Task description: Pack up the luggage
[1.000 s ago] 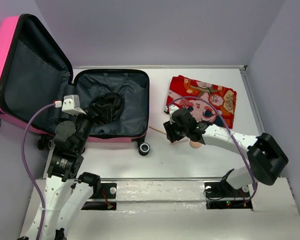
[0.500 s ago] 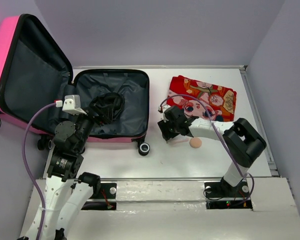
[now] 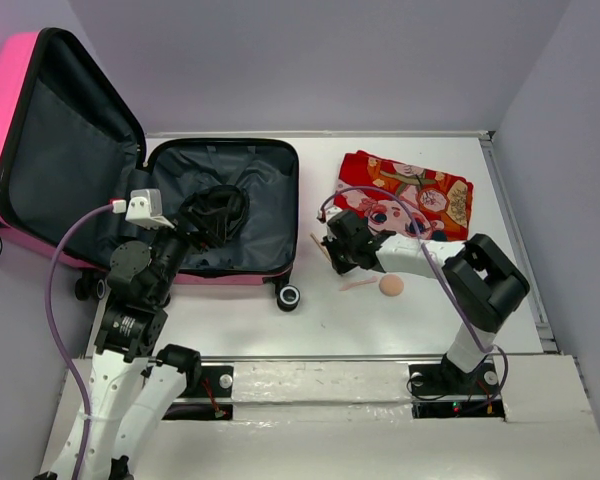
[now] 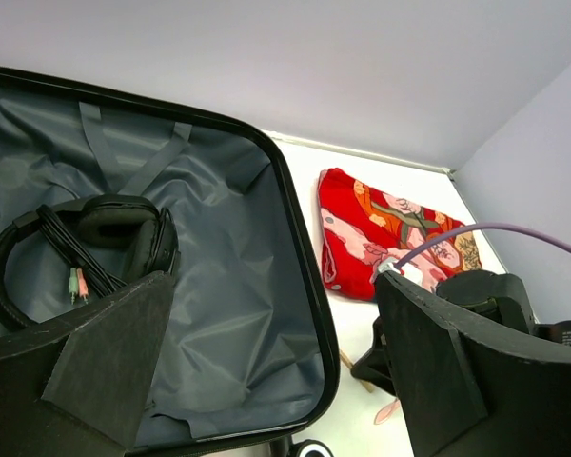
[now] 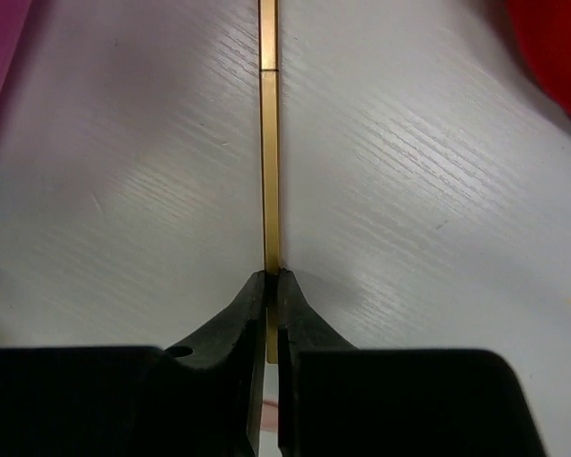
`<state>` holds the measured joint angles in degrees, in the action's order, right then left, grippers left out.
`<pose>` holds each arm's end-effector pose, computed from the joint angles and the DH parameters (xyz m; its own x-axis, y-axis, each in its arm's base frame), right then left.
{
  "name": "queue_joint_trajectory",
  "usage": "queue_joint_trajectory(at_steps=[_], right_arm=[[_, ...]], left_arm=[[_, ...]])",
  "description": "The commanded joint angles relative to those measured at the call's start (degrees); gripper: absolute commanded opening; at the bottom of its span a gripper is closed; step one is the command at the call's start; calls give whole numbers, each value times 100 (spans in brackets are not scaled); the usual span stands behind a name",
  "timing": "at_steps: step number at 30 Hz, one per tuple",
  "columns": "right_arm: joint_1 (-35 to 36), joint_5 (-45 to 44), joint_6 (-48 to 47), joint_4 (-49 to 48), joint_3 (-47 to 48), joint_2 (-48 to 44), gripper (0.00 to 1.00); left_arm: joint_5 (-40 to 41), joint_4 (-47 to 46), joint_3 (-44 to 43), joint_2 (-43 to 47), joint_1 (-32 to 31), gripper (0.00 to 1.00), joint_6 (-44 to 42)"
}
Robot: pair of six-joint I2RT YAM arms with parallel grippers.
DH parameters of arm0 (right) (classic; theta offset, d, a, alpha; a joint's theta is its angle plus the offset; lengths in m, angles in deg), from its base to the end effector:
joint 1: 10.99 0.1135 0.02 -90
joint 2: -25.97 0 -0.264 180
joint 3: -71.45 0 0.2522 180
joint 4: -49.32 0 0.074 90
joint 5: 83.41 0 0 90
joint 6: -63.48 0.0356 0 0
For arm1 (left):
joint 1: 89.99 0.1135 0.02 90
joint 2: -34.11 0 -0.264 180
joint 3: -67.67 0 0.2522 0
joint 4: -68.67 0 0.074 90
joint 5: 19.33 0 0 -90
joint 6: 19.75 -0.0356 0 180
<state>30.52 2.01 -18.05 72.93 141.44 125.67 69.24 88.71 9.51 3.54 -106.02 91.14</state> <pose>0.2632 0.2291 0.1609 -0.6861 -0.4111 -0.6003 -0.5296 0.8479 0.0246 0.1198 -0.0353 0.3790 0.0111 -0.3741 -0.9273 0.3252 0.8783 -0.3504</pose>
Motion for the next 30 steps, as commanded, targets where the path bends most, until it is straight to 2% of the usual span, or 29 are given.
queue_joint_trajectory(at_steps=[1,7,10,14,17,18,19,22,23,26,27,30], right_arm=[[-3,-518,356,26,205,-722,7],[120,-440,471,-35,371,-2041,7],[225,-19,550,-219,976,-1868,7],[550,-78,708,-579,2127,-998,7],[550,-209,1095,-519,2840,-356,44],[550,-271,1226,-510,2885,-277,65],[550,-376,1288,-510,2816,-284,75],[403,-544,1385,-501,2195,-555,75],[279,-622,1481,-501,1686,-809,72],[225,-851,1613,-423,1113,-1231,61],[138,-904,1762,-353,570,-1356,55],[137,-1045,2167,-71,-373,-1690,50]], left_arm=[[-94,-277,-69,-46,-14,99,-58],[-164,-312,-69,-63,-5,99,-49],[-208,-321,-60,-55,21,99,-41],[-165,-330,-42,-55,39,99,-41],[-164,-330,-33,-63,39,99,-49],[-156,-330,-33,-63,39,99,-49],[-164,-321,-33,-46,39,99,-58],[-173,-321,-60,-20,30,99,-67],[-199,-321,-60,-19,21,99,-67],[-191,-321,-60,-19,4,99,-67],[-200,-321,-60,-19,4,99,-67],[-235,-338,-60,-46,4,99,-58]])
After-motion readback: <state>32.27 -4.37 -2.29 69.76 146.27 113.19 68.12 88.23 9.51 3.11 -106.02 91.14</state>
